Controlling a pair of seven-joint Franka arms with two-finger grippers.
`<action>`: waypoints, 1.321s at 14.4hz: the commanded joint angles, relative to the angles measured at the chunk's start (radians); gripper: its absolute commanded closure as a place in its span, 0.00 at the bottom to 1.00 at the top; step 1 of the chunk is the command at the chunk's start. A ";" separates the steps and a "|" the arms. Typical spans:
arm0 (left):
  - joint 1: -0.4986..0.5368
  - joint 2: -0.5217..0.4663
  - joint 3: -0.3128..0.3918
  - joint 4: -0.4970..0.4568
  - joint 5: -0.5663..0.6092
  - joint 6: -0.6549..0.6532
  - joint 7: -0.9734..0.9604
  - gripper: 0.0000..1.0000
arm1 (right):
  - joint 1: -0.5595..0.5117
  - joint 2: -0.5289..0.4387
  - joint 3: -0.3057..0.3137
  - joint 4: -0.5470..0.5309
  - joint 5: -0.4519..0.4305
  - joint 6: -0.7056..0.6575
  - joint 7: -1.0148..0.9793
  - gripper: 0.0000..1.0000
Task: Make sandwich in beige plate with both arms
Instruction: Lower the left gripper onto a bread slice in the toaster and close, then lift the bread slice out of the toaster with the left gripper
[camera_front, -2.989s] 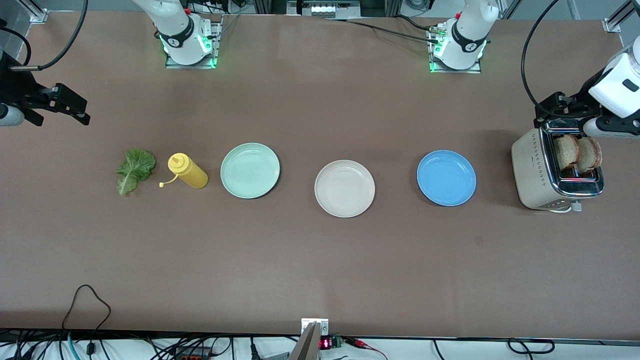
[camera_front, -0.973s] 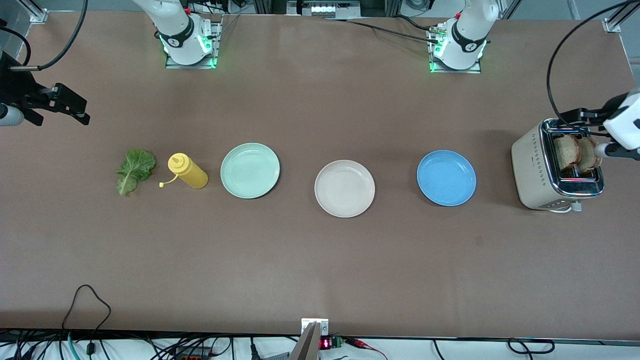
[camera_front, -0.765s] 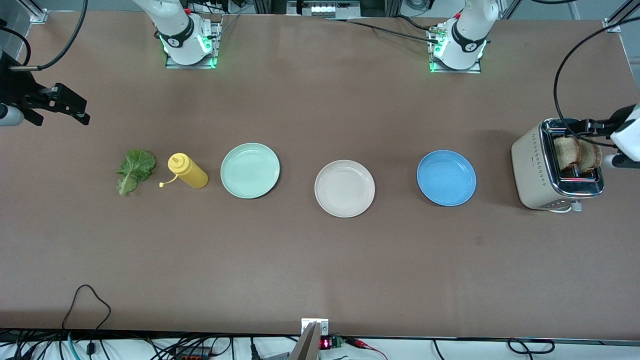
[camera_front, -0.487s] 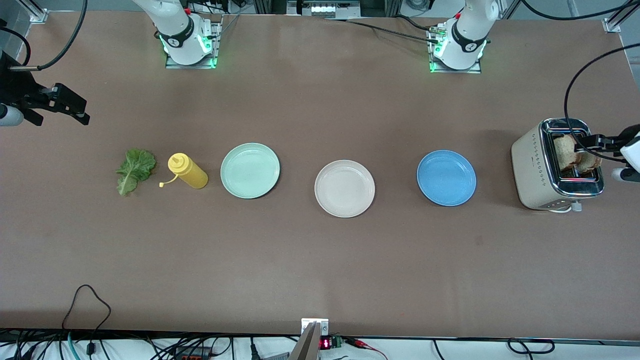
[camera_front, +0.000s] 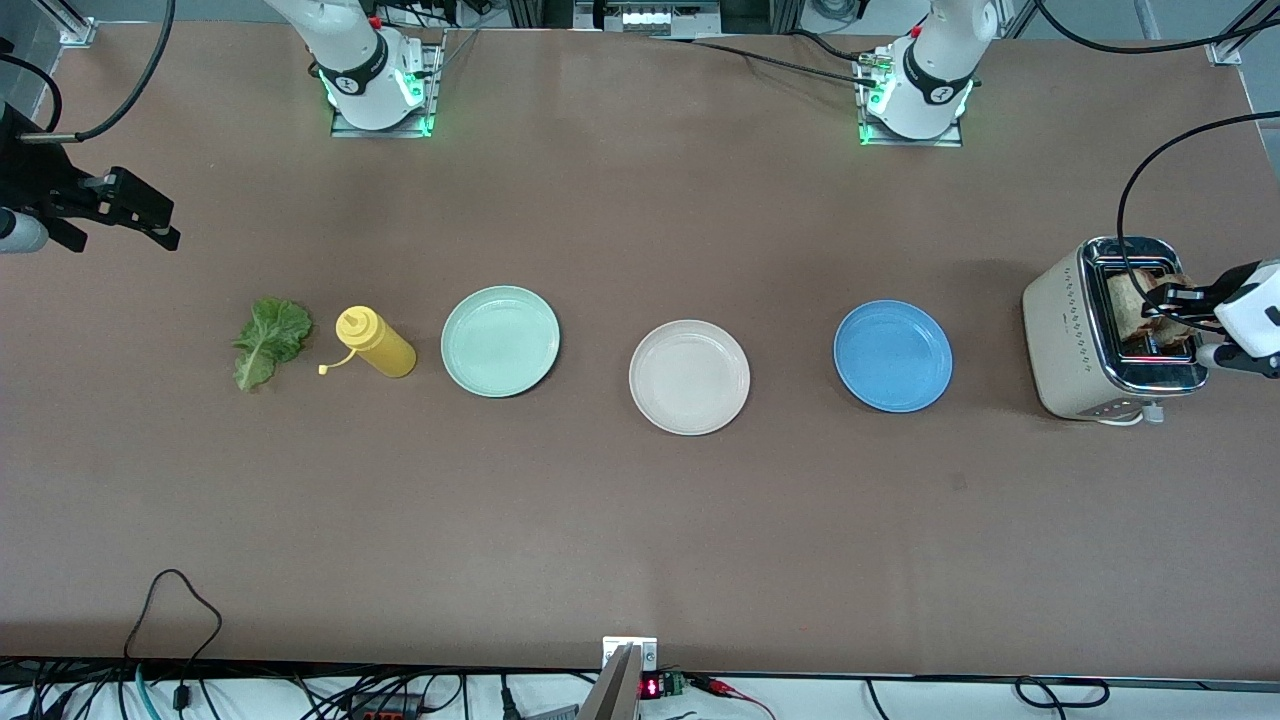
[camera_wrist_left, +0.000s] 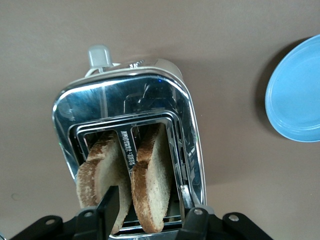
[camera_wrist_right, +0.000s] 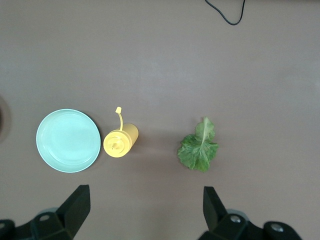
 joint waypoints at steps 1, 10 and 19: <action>0.018 -0.026 -0.006 -0.065 0.018 0.042 0.022 0.43 | -0.015 -0.002 0.013 0.012 0.006 -0.015 -0.001 0.00; 0.043 -0.026 -0.009 -0.115 0.016 0.064 0.061 0.51 | -0.016 -0.002 0.013 0.012 0.023 -0.016 -0.001 0.00; 0.061 -0.029 -0.017 -0.091 0.016 0.019 0.129 0.95 | -0.016 -0.002 0.013 0.011 0.023 -0.018 -0.001 0.00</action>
